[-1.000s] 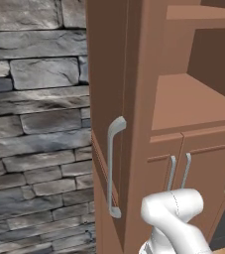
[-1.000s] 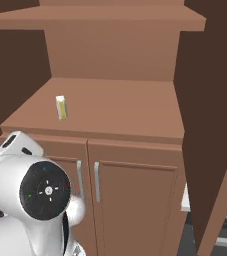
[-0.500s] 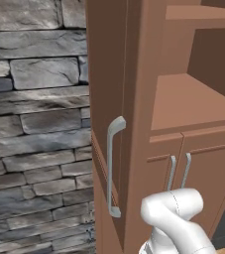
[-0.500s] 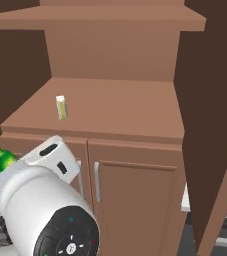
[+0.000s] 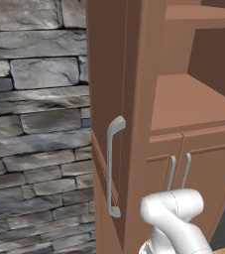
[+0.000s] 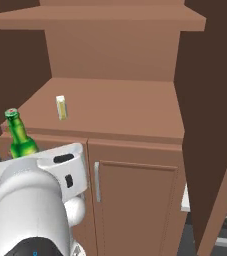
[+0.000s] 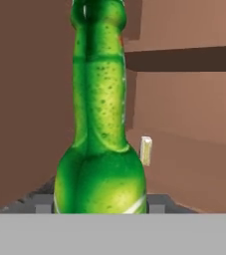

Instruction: Pick the boxed drink, beer from the counter and place them in the open cabinet.

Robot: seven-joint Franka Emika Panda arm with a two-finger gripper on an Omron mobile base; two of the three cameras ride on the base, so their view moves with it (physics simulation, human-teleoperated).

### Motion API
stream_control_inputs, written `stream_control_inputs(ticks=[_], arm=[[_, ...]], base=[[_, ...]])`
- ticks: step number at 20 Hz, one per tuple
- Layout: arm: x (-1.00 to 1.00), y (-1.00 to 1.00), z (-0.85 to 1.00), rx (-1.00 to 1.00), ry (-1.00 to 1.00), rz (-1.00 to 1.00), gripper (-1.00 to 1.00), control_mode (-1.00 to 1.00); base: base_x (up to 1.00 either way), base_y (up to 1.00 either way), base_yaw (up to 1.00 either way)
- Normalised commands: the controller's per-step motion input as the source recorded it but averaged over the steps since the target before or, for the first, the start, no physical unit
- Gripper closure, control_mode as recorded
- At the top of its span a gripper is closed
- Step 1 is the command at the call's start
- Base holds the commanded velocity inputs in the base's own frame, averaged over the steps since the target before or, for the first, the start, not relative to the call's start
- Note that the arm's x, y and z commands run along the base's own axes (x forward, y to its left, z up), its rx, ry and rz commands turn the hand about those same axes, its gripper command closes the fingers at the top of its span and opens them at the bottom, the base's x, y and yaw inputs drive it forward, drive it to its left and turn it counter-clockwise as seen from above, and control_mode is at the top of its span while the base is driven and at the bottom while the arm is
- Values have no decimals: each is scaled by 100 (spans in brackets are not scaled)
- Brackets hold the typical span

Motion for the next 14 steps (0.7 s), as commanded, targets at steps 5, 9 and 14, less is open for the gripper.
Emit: stream_control_inputs(ticks=[5, 9, 14], arm=[[47, 0, 0, 11, 12, -34, 100, -100], [50, 0, 0, 10, 8, -32, 100, -100], [53, 0, 0, 8, 1, -28, 100, -100]], base=[[0, 0, 0], [0, 0, 0], [0, 0, 0]])
